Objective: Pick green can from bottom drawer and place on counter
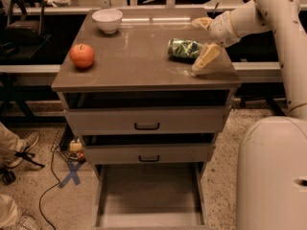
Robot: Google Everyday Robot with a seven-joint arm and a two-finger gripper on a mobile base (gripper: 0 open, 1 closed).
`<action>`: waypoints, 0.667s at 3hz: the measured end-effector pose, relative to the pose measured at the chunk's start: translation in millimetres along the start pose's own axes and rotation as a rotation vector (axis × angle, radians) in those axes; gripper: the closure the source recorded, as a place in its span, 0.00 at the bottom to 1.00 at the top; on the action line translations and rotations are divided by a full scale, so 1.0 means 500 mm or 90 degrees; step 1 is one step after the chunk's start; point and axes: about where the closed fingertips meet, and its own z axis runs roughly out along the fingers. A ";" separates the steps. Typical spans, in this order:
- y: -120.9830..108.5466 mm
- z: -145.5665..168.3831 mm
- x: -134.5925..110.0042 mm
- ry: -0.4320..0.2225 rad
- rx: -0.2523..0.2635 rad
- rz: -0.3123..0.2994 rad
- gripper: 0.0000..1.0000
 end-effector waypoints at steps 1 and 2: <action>-0.006 -0.030 0.010 -0.004 0.015 0.001 0.00; -0.012 -0.106 0.052 -0.004 0.058 0.019 0.00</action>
Offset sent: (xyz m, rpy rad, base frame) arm -0.0099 -0.1330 0.0449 0.0744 -0.0877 -0.1732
